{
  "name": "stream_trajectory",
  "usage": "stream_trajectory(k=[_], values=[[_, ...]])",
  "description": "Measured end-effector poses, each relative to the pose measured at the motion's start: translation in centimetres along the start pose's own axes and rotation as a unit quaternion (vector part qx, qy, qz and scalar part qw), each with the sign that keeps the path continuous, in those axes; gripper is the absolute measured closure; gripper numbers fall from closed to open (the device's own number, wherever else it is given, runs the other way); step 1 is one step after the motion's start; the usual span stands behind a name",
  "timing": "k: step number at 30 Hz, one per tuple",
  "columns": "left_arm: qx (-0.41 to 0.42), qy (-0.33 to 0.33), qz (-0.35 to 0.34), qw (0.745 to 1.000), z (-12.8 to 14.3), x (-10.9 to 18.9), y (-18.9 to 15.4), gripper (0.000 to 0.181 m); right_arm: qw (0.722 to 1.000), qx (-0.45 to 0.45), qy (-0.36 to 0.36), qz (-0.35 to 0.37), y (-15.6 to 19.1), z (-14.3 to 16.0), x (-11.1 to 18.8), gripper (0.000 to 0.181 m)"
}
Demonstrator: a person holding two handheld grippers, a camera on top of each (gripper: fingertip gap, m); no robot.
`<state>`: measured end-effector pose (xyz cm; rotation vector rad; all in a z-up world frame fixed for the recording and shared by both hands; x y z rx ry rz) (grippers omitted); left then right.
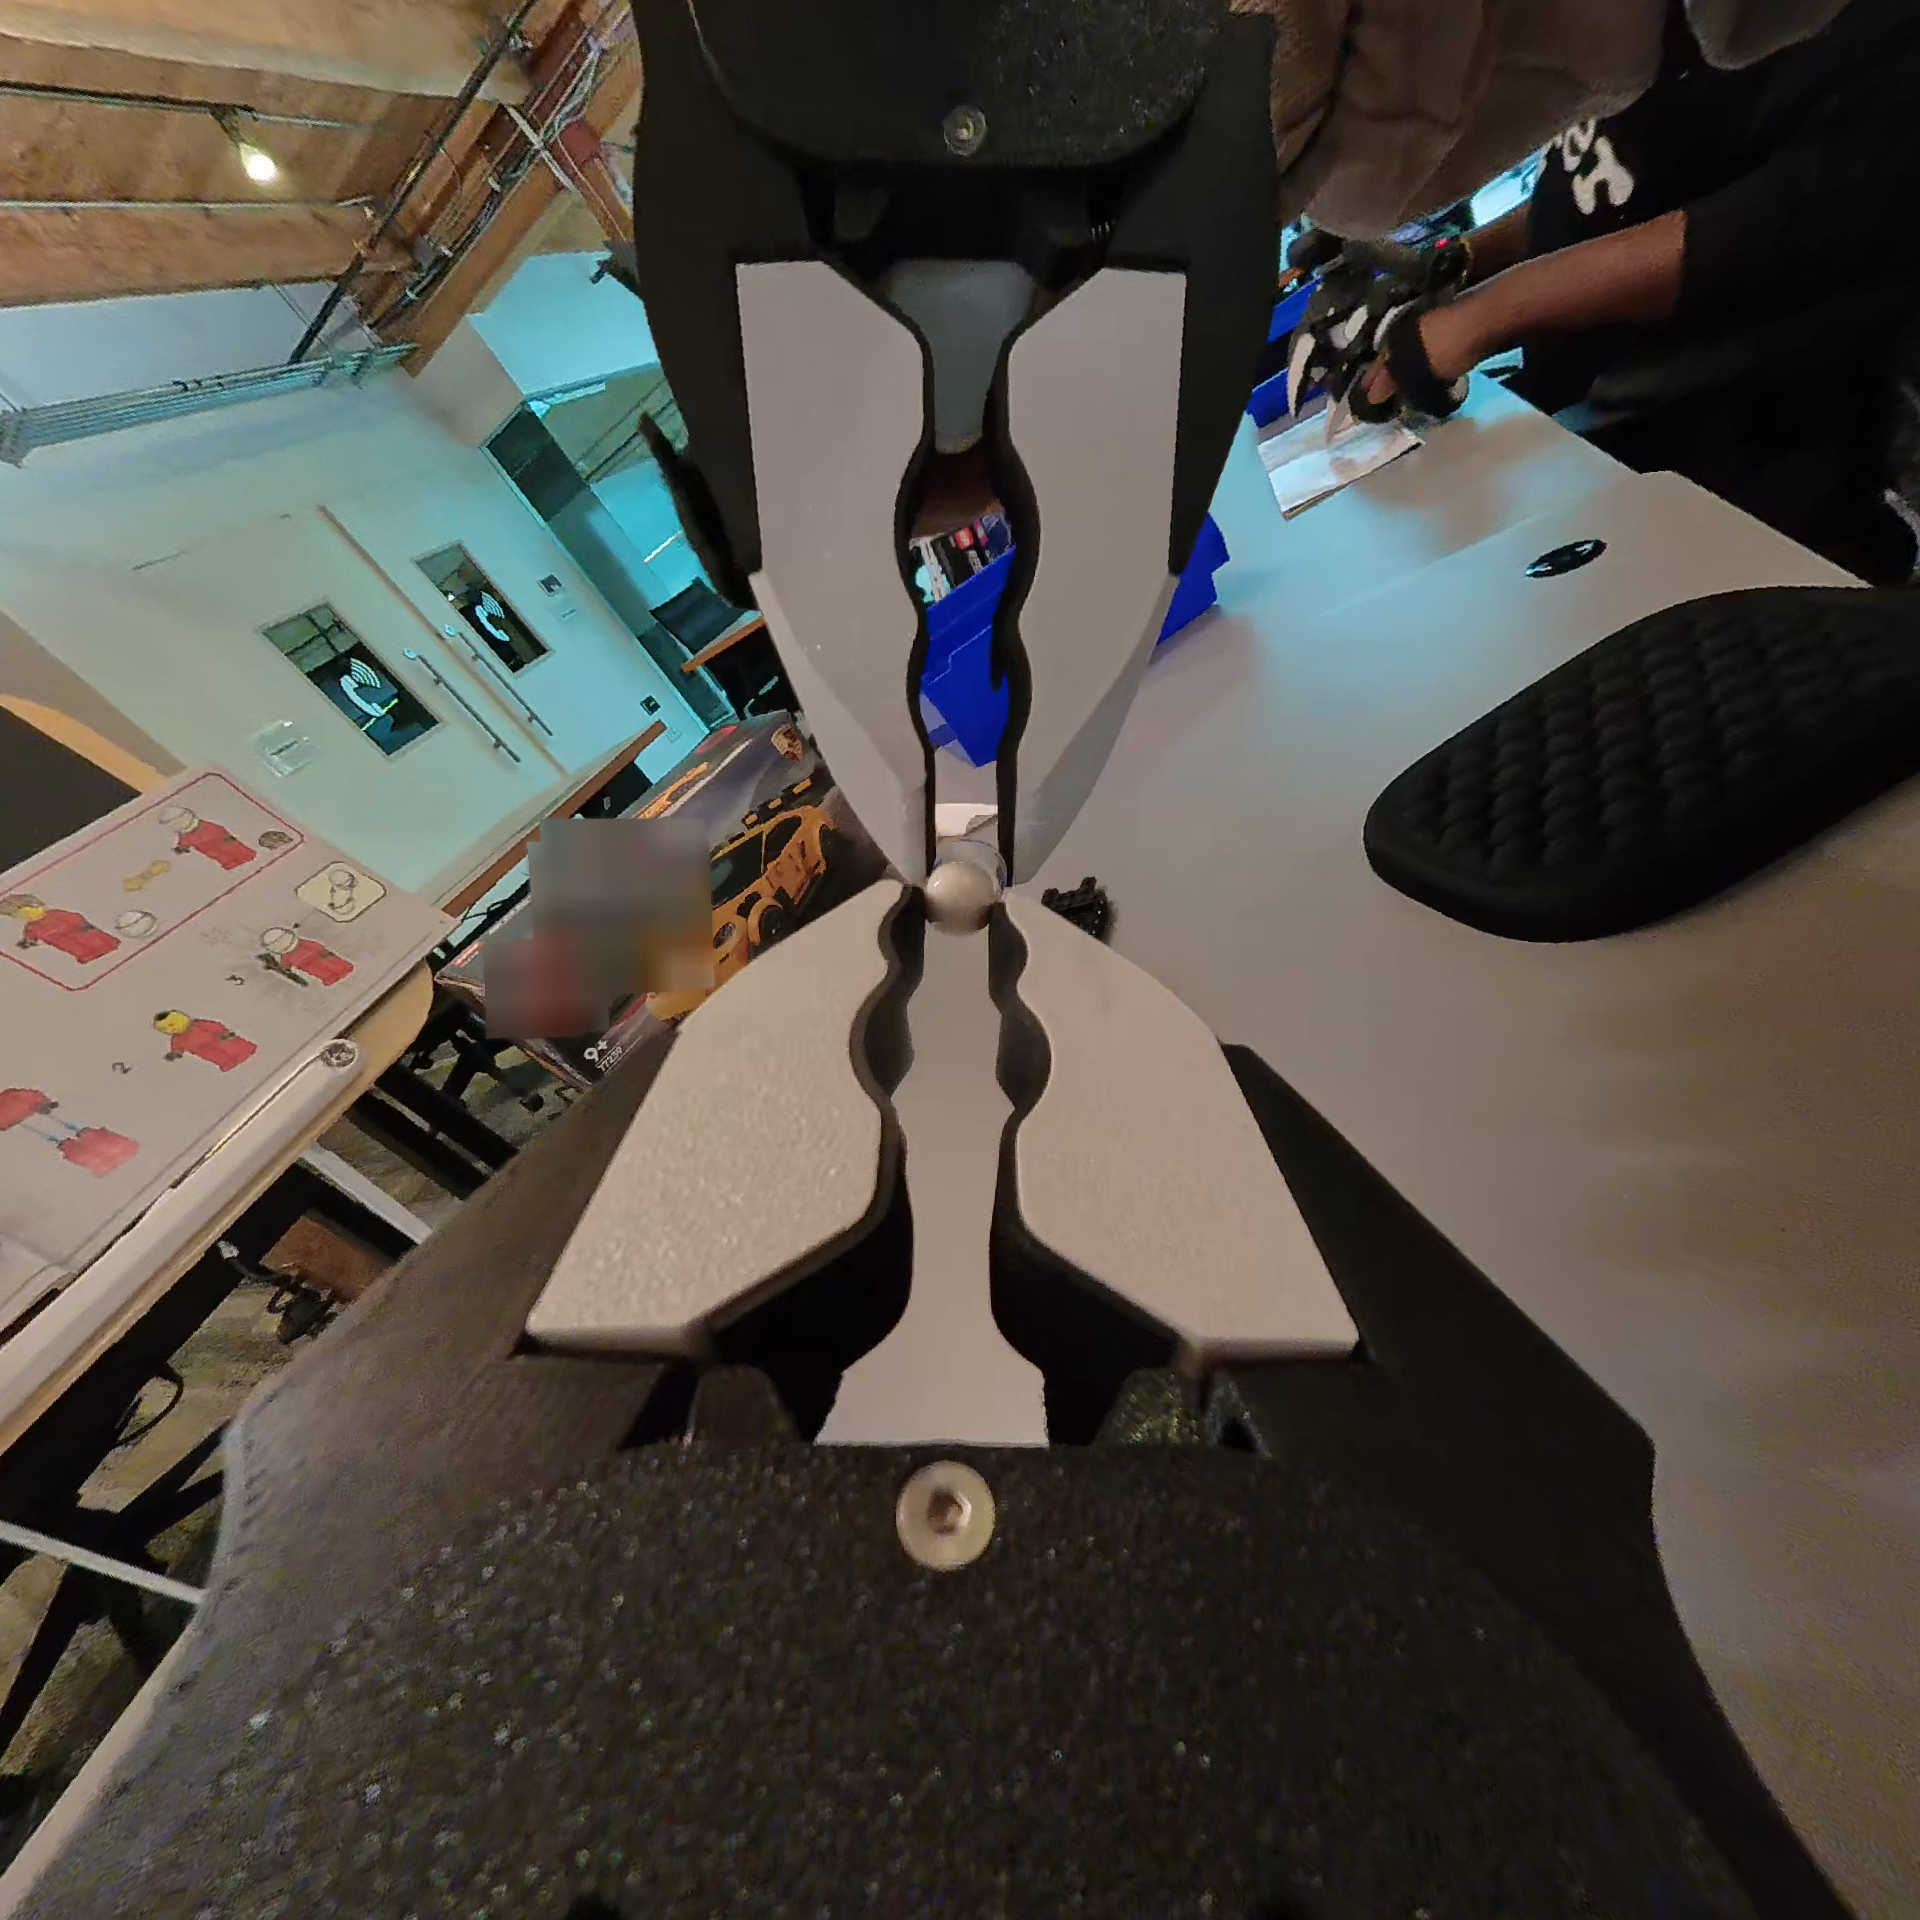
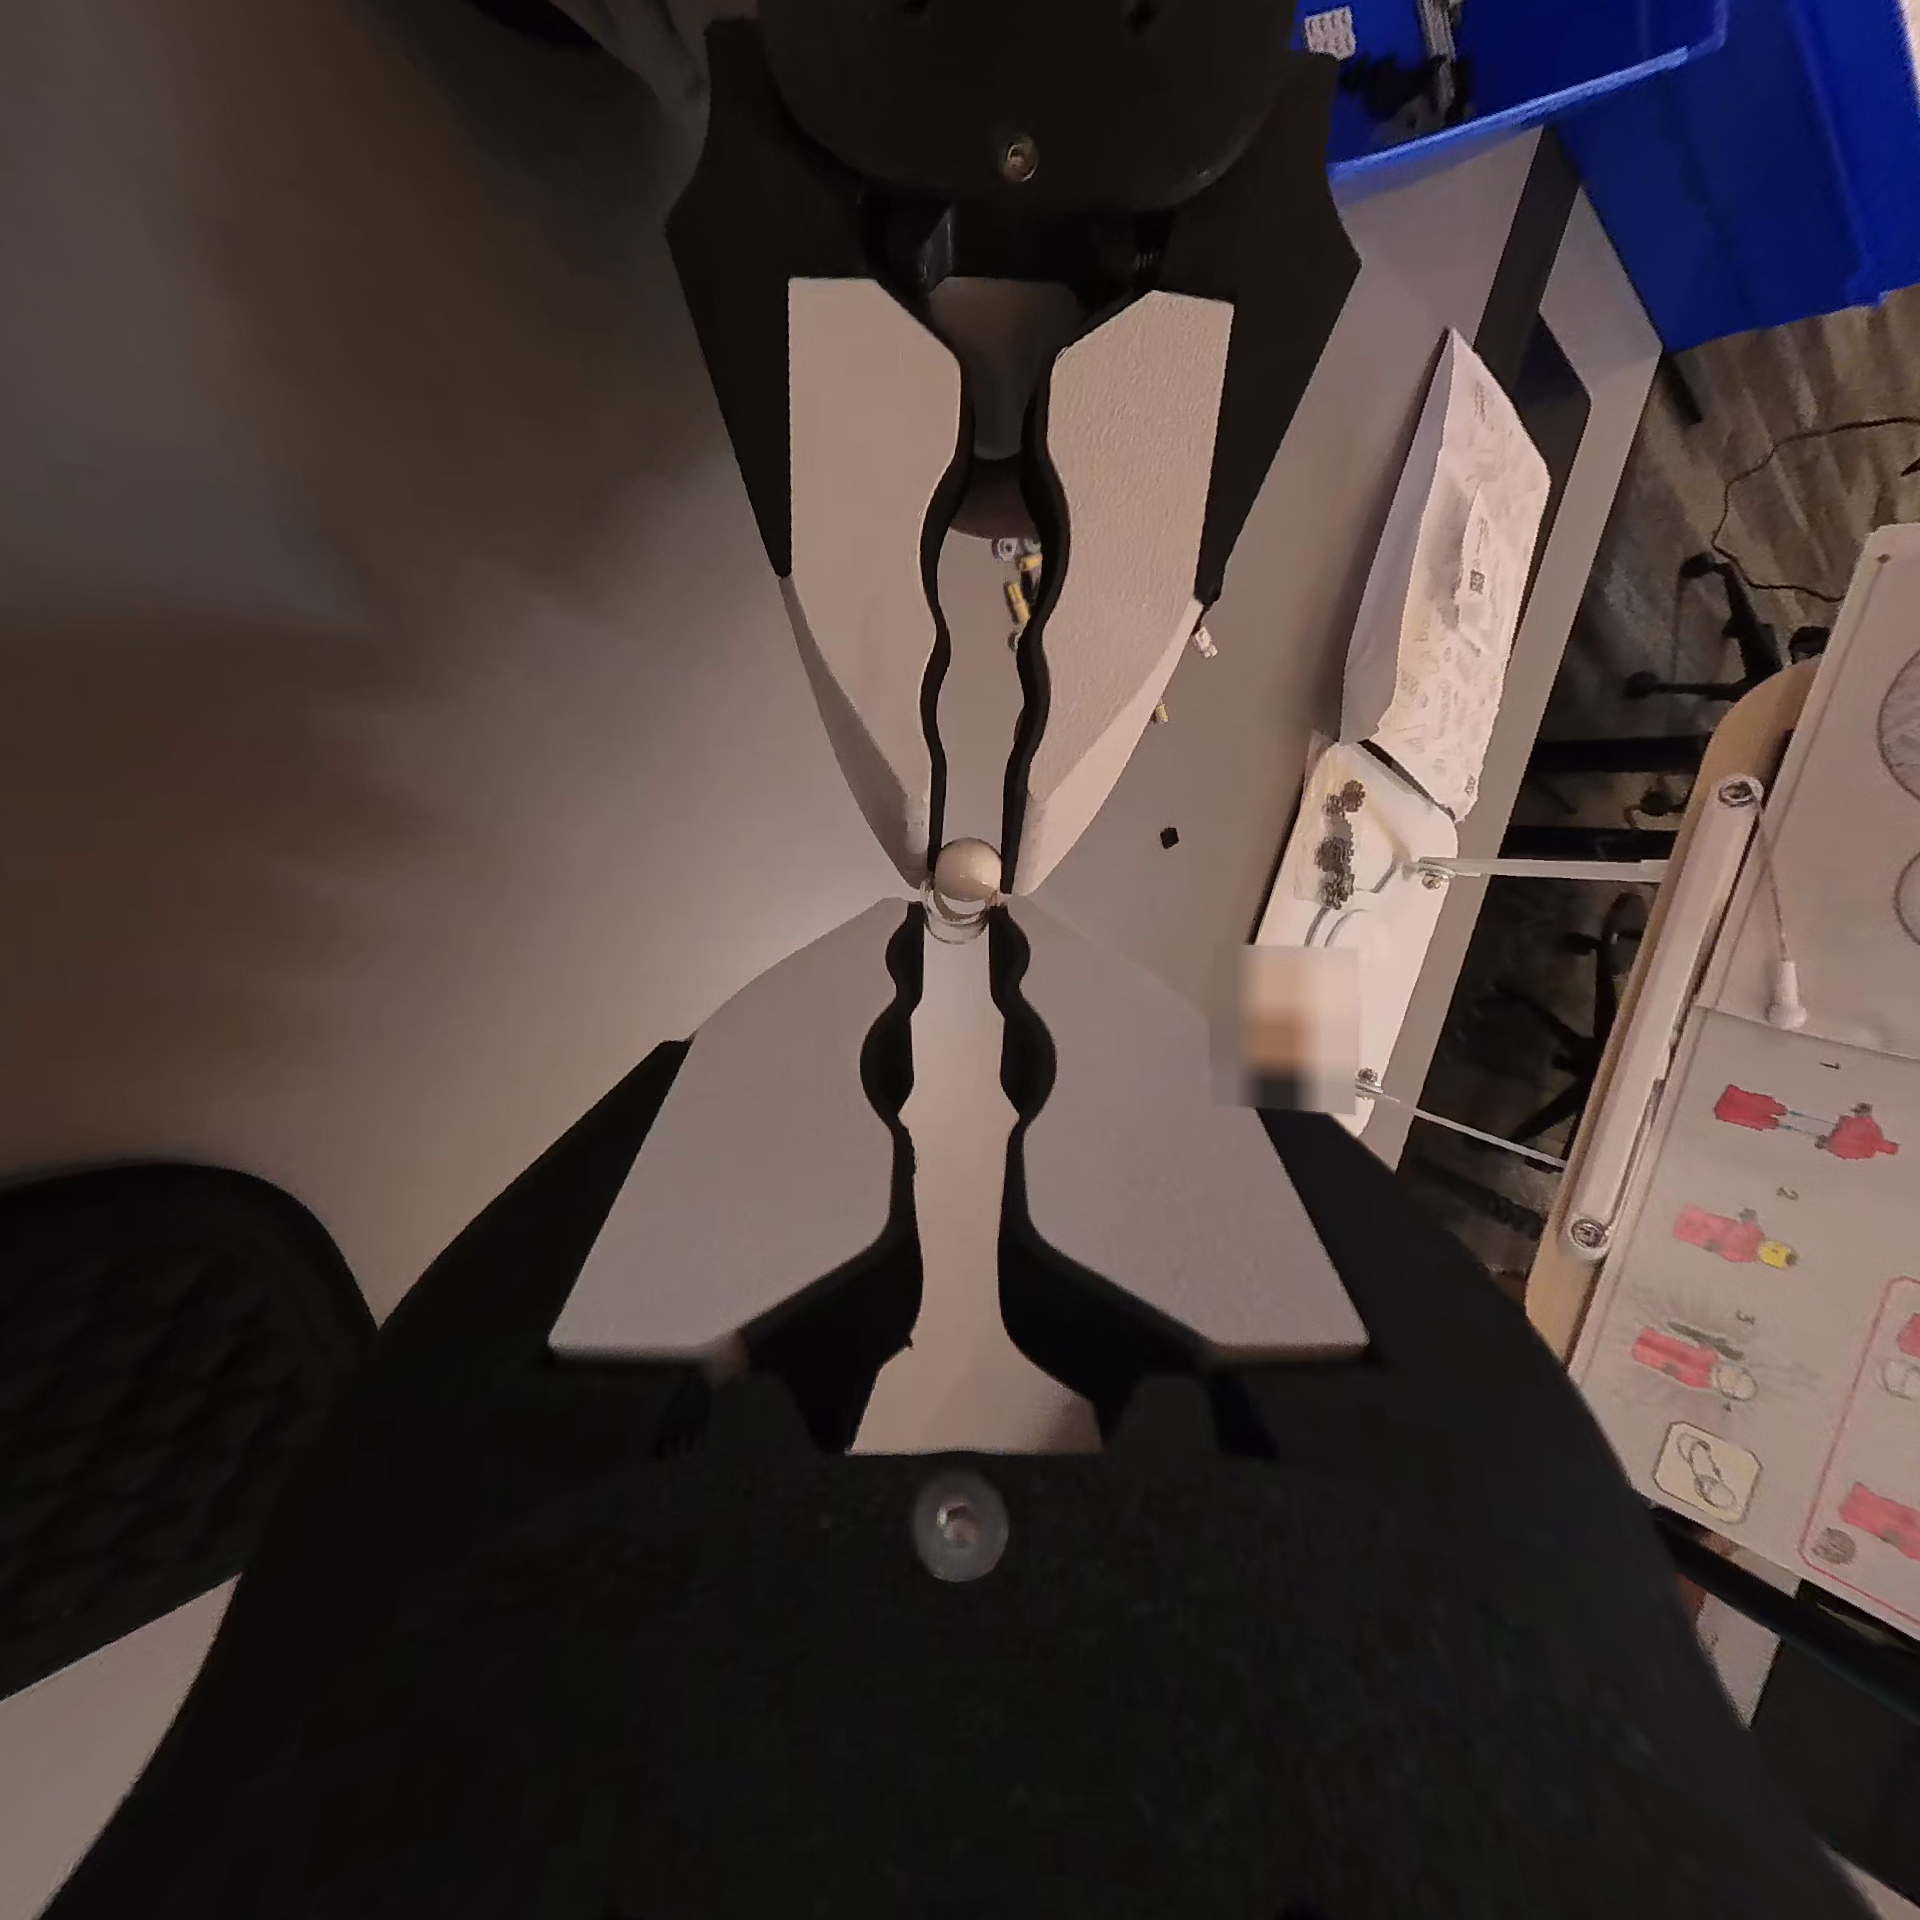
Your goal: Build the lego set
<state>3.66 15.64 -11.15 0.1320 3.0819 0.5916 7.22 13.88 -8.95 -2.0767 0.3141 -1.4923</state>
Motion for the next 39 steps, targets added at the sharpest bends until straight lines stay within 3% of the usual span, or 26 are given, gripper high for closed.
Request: stream_trajectory(k=[19,39], values=[[0.037,-0.030,-0.003,0.999,-1.0,0.5,0.8,0.169,0.996,-0.022,-0.032,0.084,-0.9,-0.3,1.3,0.170],[0.030,-0.026,0.007,0.999,-1.5,0.6,0.4,0.169,0.999,-0.031,-0.031,0.018,-0.7,-0.8,1.2,0.169]])
Point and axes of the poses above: each gripper's, where its closed fingertips meet, x back along the fingers, z out of its underside, y = z × x across the jaws, the point moved 3 cm from there along x, back along the fingers, and after that the axes turned 9 degrees about x, right-handed, at the moved point
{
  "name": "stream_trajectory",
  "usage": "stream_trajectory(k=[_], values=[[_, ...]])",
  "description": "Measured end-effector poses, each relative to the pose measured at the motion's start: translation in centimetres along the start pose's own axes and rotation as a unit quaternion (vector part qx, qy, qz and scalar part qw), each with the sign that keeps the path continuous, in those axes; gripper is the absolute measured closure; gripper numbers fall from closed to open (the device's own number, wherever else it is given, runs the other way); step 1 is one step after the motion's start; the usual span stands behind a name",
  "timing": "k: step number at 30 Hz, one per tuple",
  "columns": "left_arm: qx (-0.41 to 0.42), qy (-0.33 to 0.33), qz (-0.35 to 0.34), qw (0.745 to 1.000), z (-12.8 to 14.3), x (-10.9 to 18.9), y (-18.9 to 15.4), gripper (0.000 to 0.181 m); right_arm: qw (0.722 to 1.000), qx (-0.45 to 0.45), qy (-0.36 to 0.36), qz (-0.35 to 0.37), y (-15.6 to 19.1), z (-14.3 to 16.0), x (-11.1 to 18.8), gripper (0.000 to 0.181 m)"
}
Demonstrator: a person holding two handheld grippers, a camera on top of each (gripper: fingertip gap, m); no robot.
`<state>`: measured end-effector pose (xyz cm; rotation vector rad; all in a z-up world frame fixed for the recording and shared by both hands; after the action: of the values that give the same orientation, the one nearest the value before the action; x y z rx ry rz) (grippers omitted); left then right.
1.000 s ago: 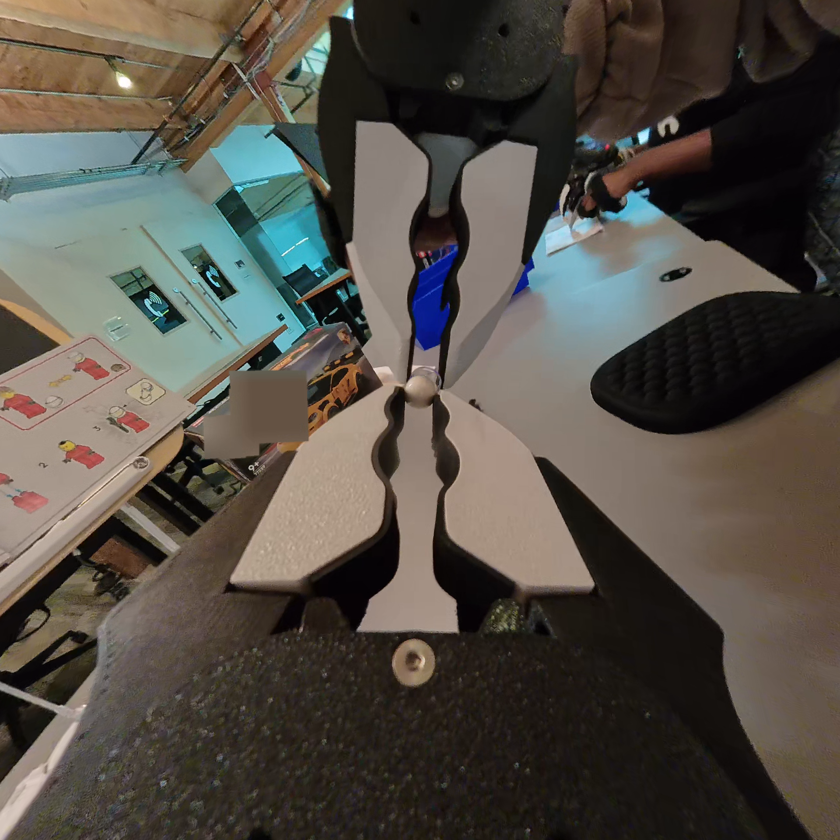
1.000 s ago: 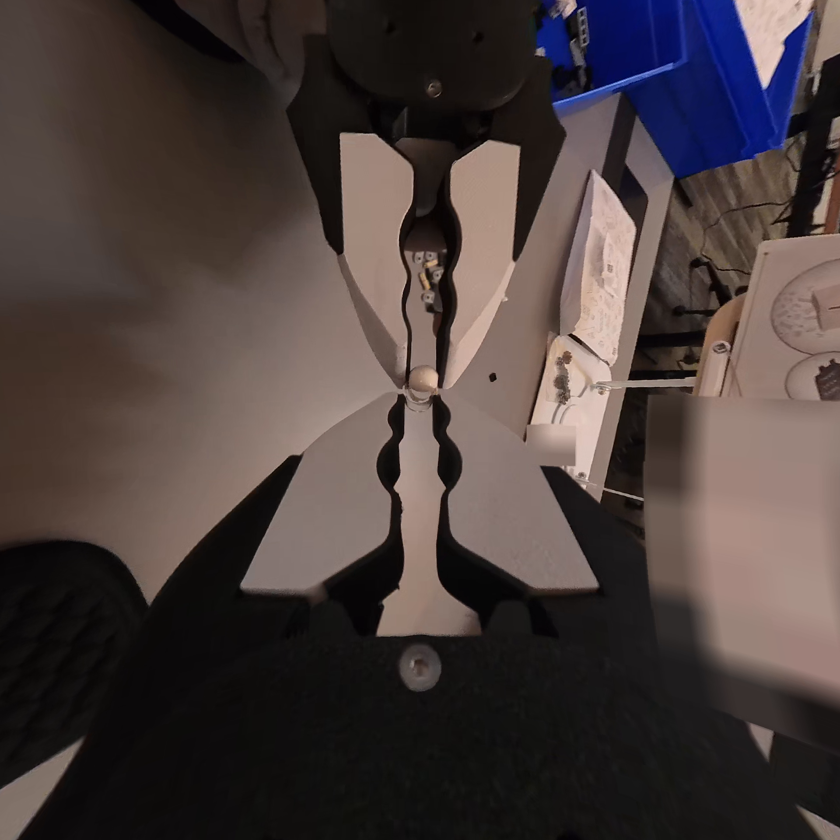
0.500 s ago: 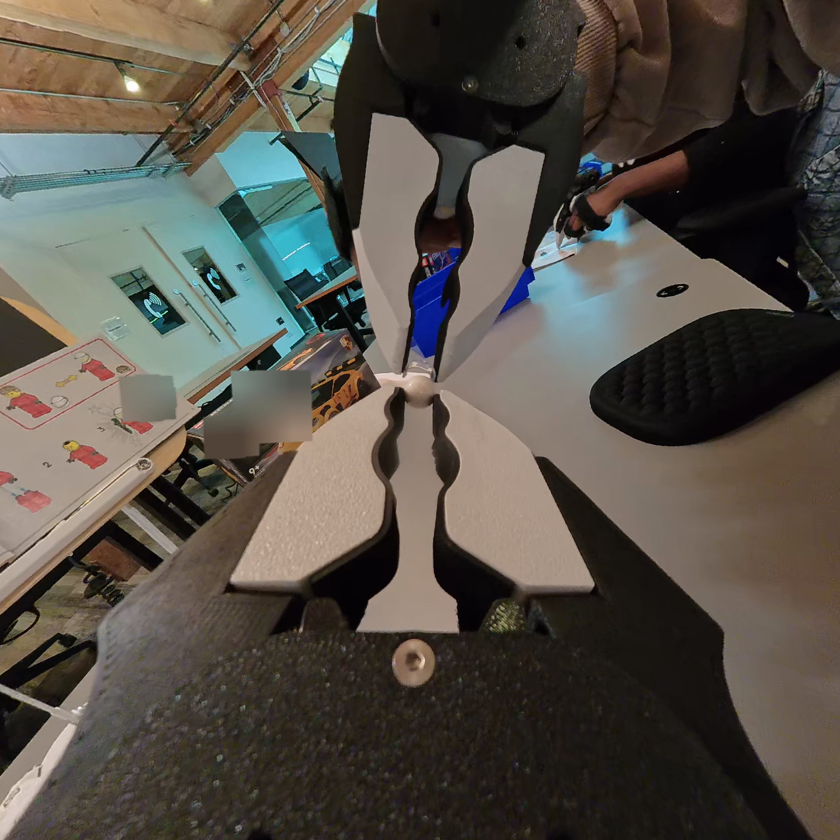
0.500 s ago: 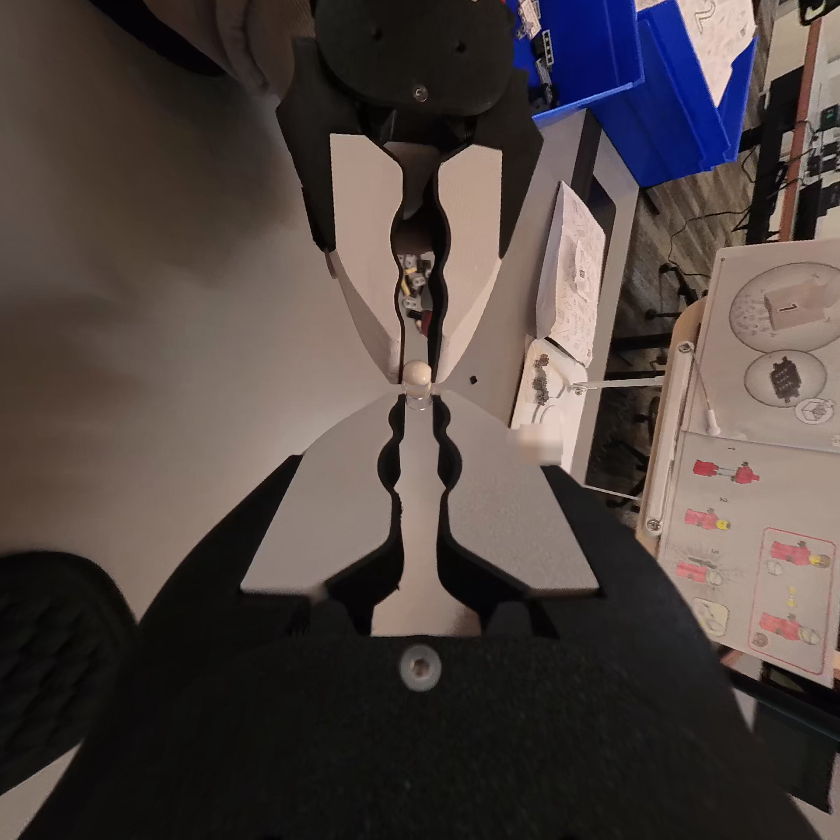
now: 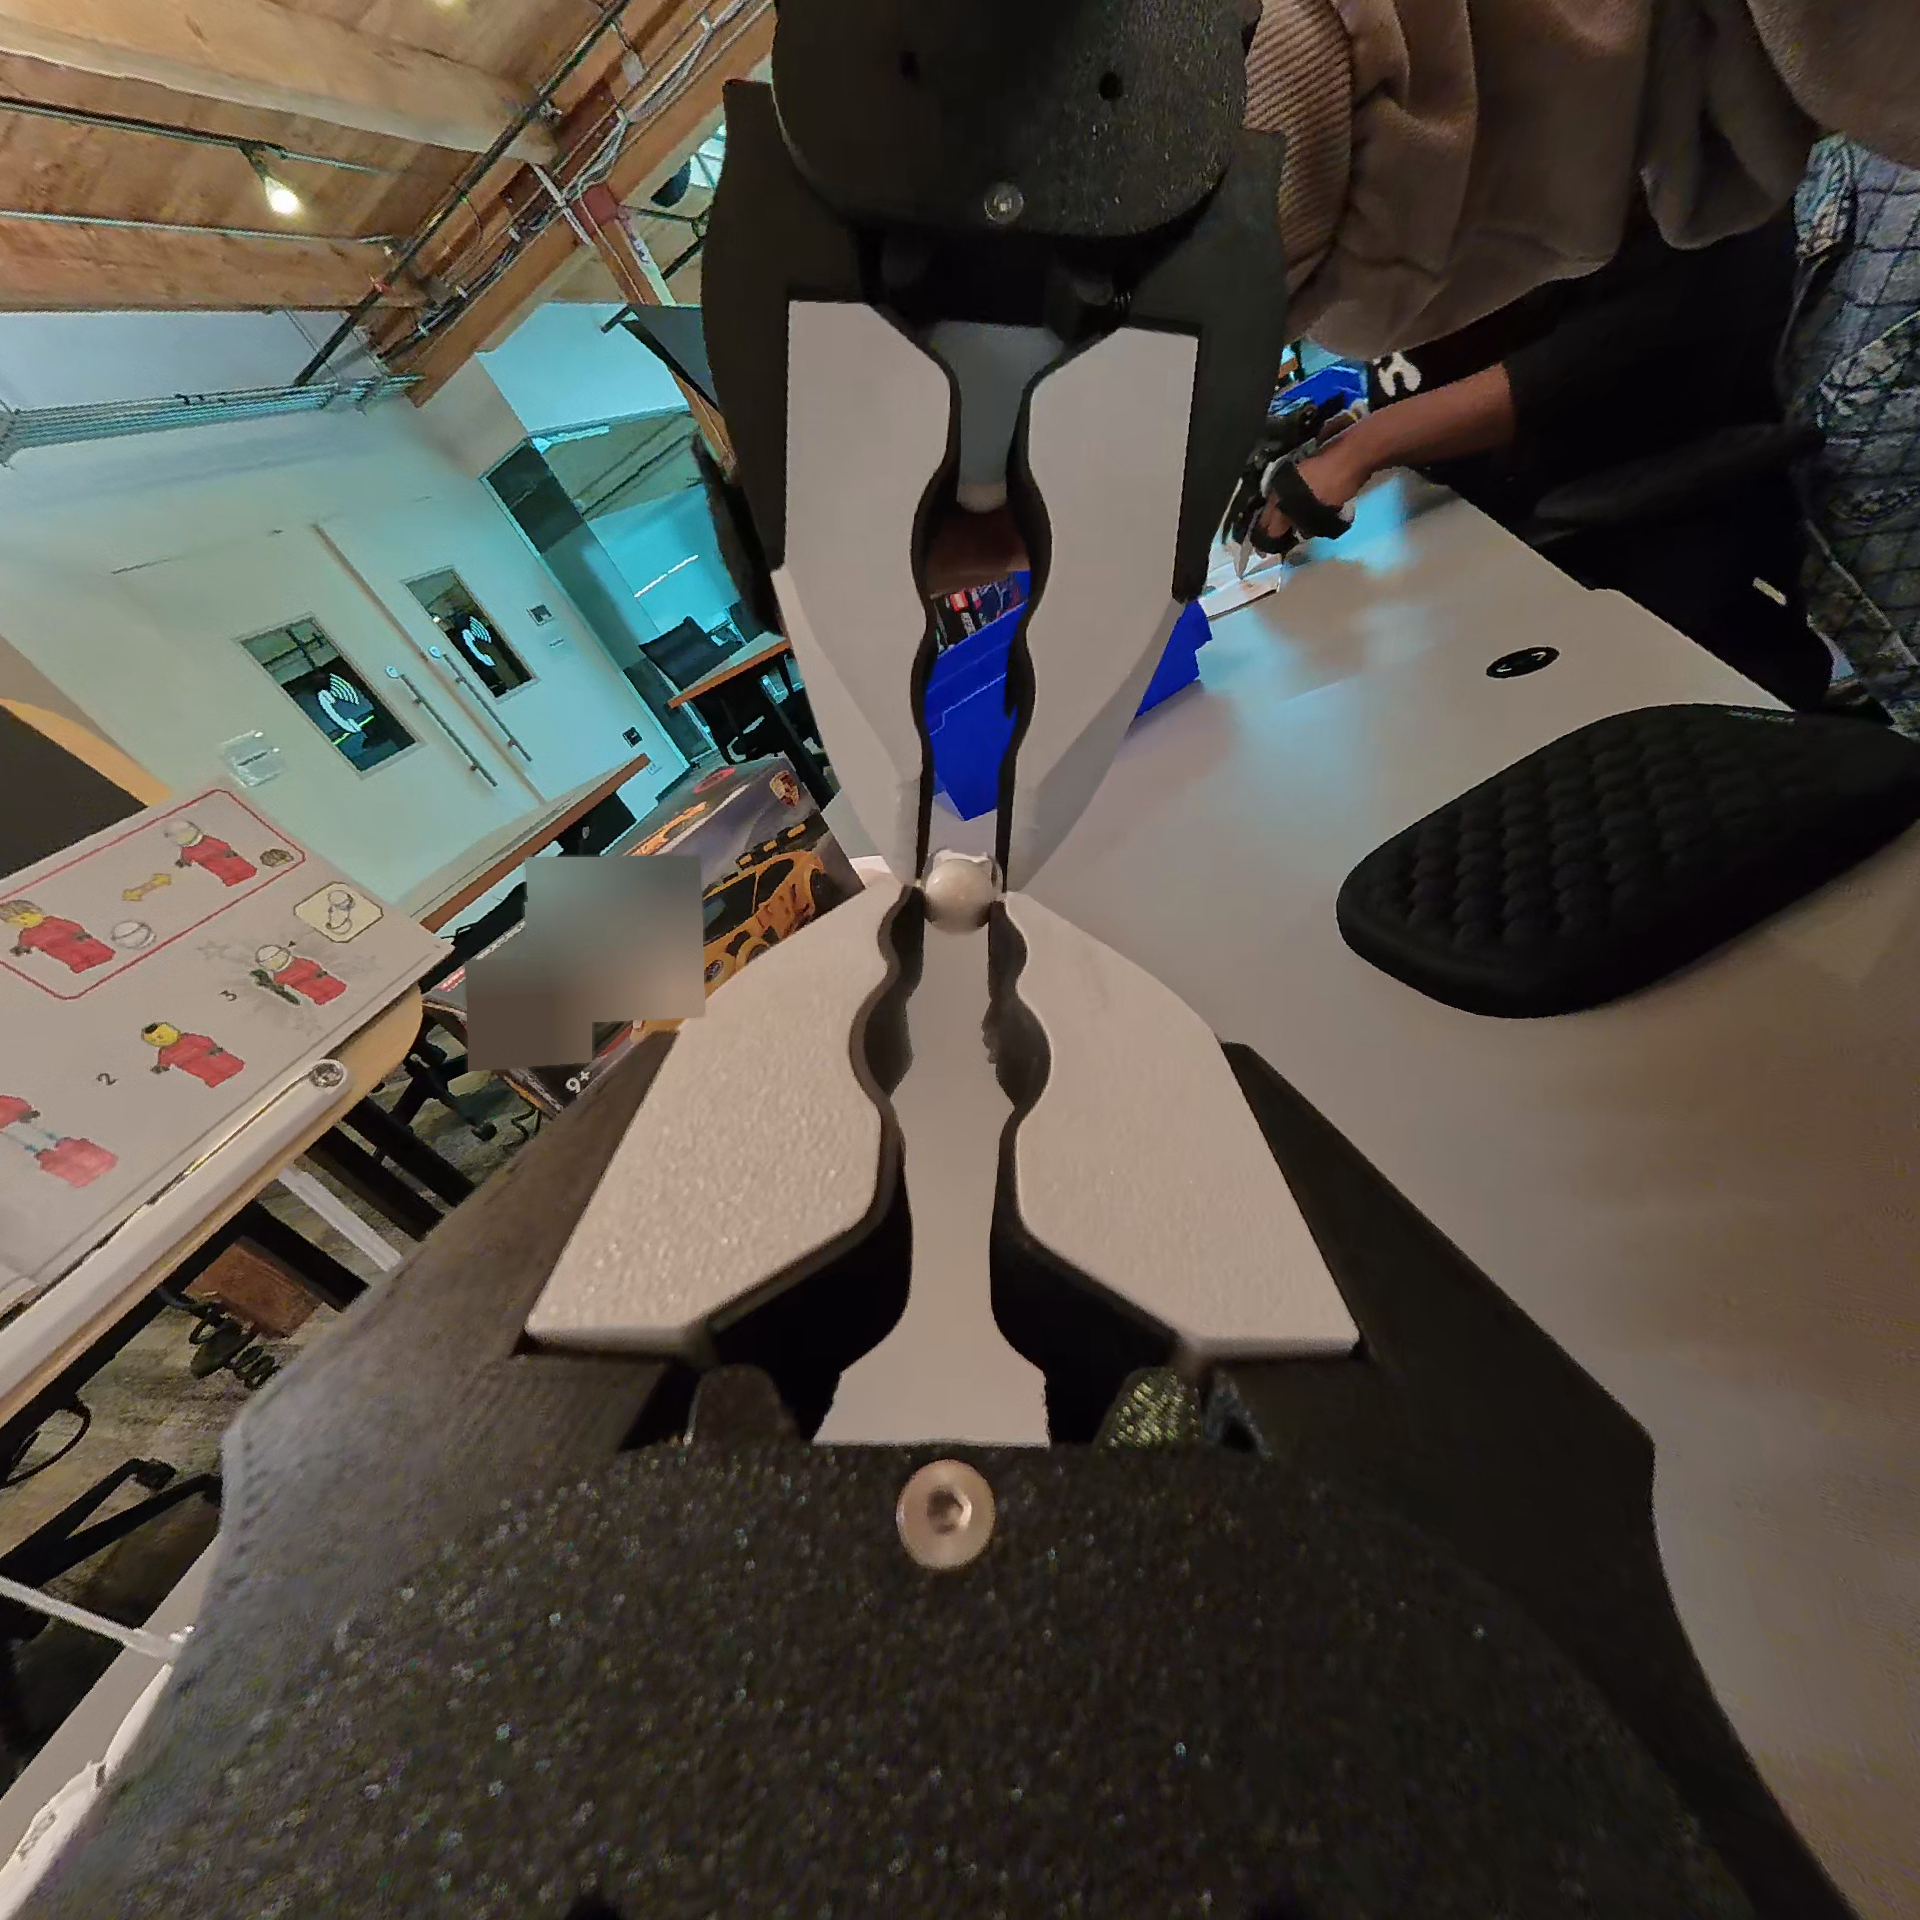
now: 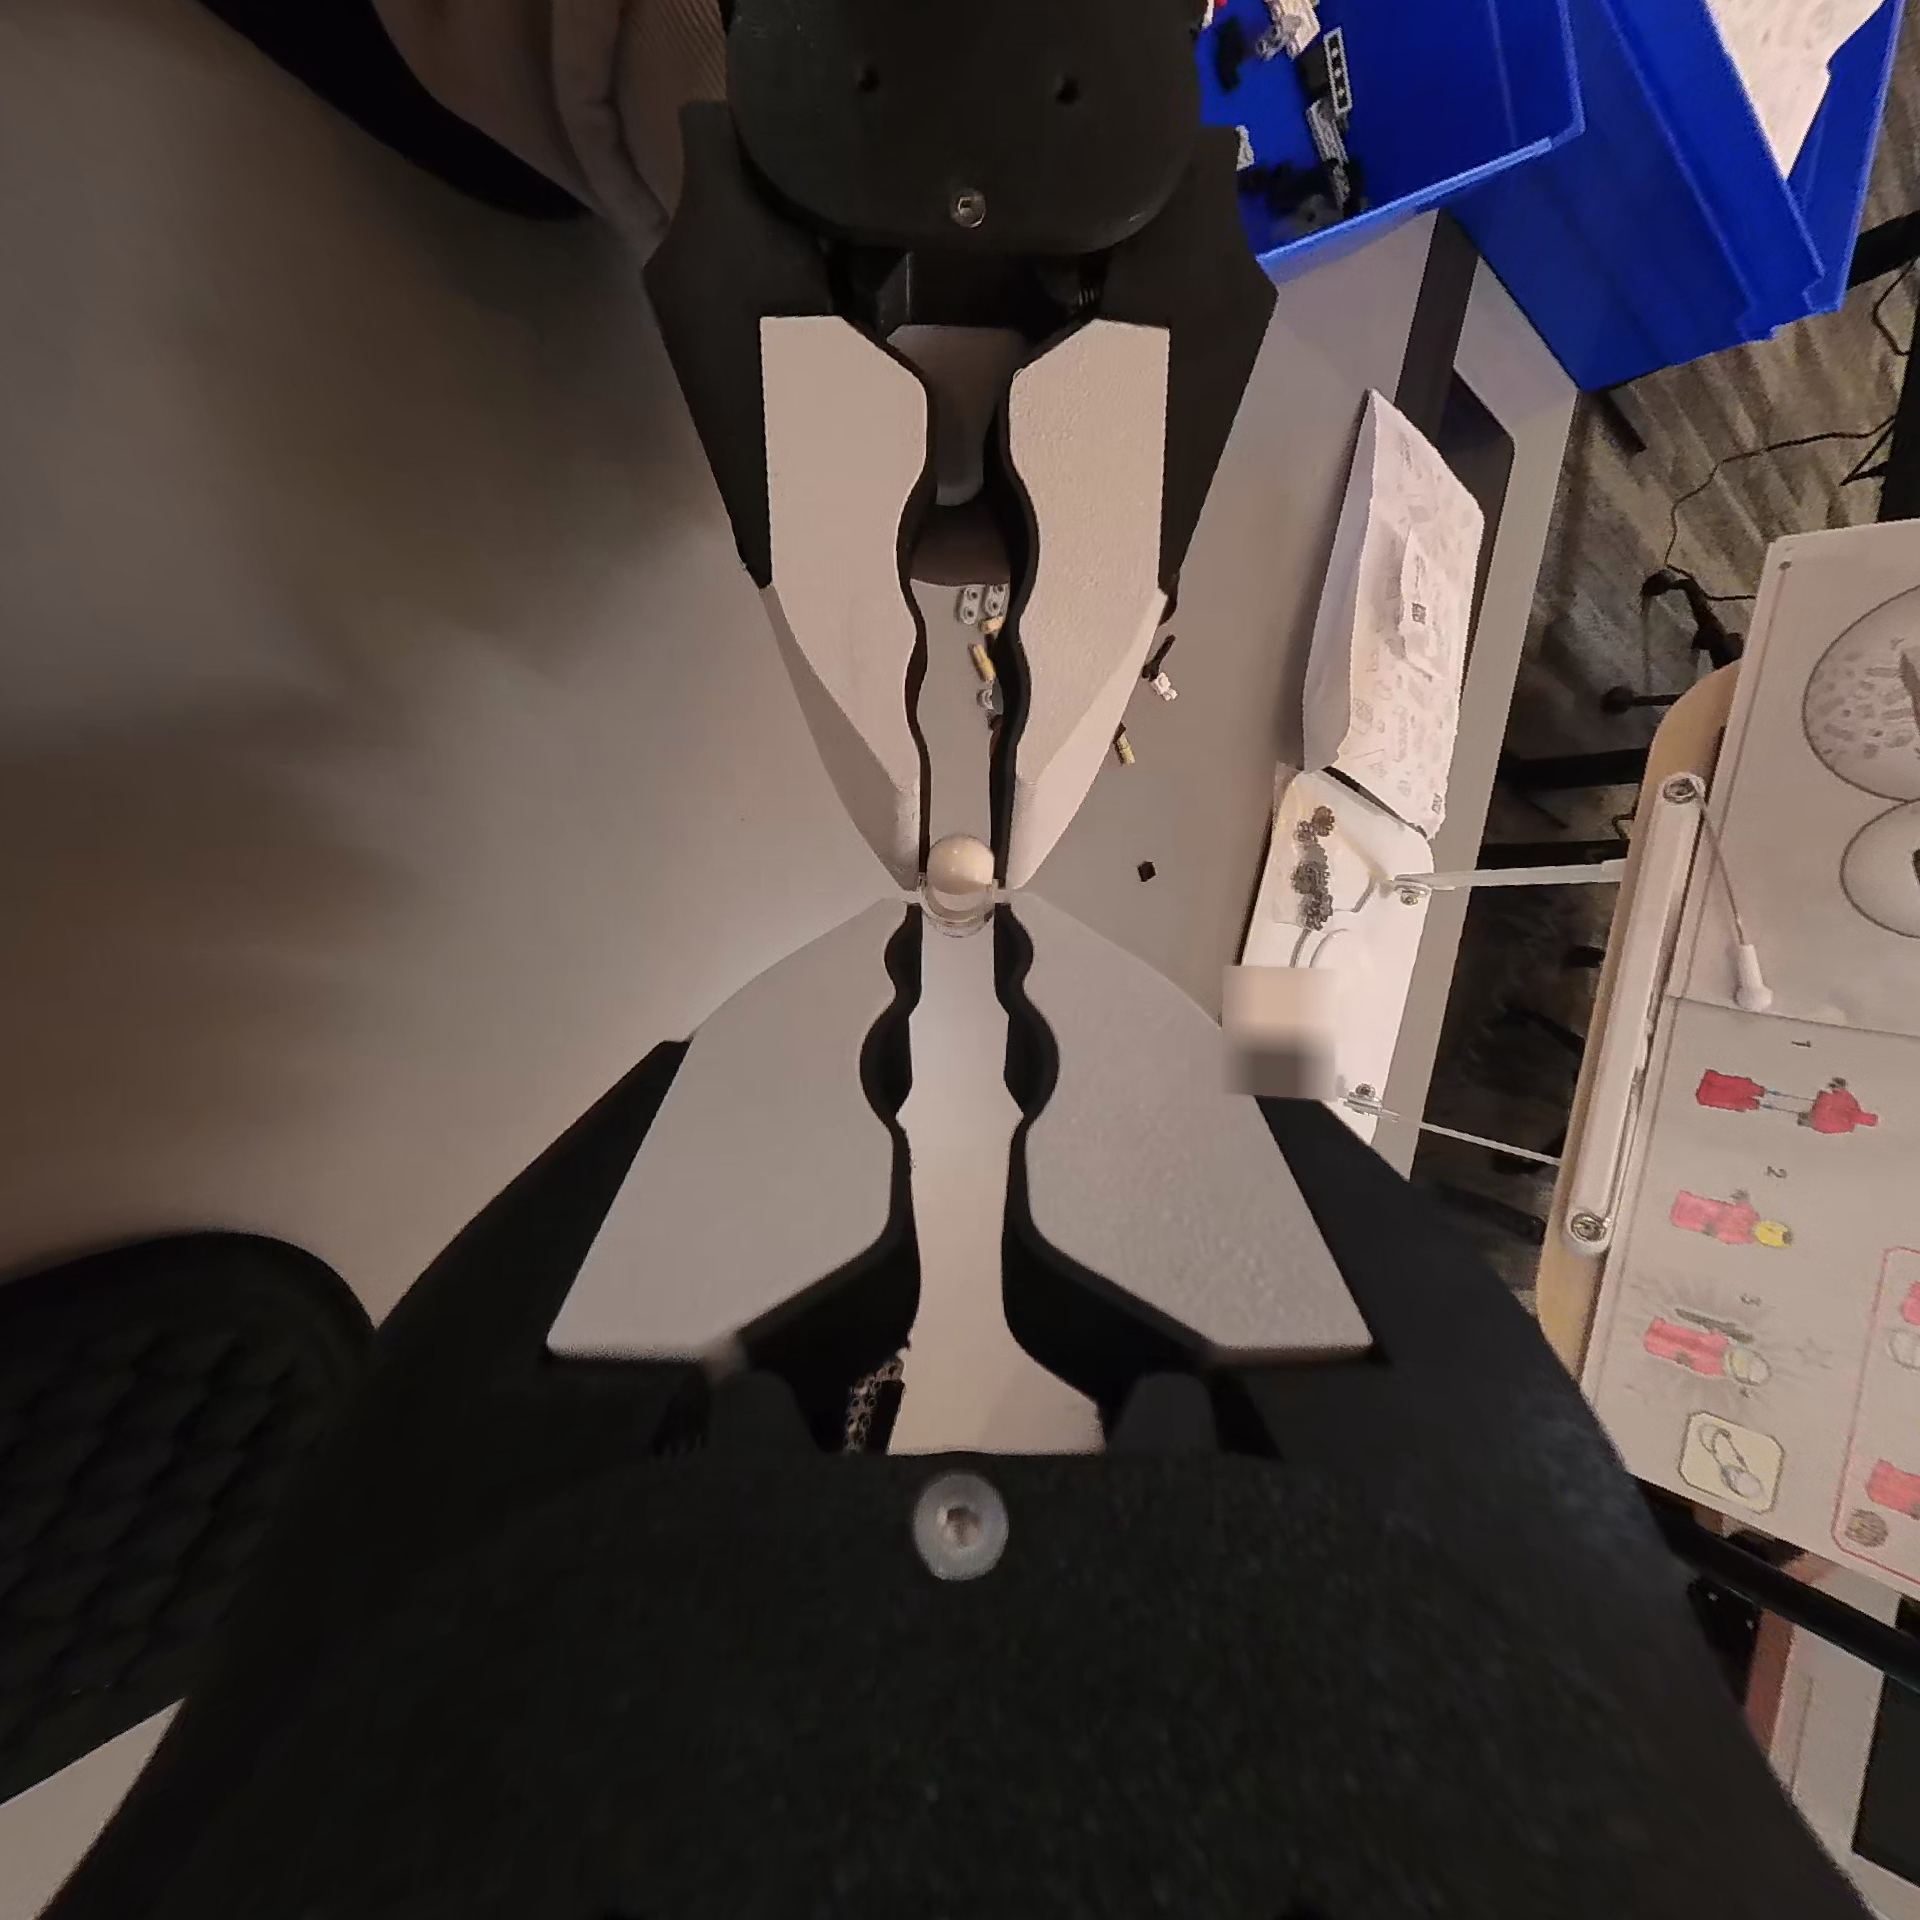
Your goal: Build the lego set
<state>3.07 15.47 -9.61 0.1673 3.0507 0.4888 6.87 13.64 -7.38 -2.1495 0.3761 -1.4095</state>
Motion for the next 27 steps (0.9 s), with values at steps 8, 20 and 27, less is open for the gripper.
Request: stream_trajectory(k=[8,20,27], values=[[-0.009,0.022,-0.010,1.000,0.2,-0.1,0.1,0.169,1.000,-0.005,0.025,-0.008,-0.1,0.1,-0.3,0.168],[0.041,0.029,-0.022,0.999,0.7,-0.3,0.9,0.169,0.999,-0.046,0.024,0.014,-0.6,0.7,-0.9,0.168],[0.094,-0.010,0.008,0.996,0.1,-0.1,0.7,0.169,0.999,-0.038,0.004,0.013,-0.8,0.2,-0.3,0.165]])
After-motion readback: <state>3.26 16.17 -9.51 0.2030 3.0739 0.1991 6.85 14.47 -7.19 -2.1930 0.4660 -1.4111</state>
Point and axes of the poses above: each gripper's, where its closed fingertips meet, x back along the fingers, z out of its underside, y = z × x across the jaws, the point moved 3 cm from there along x, back along the fingers, and after that the axes turned 9 degrees about x, right-handed, at the moved point
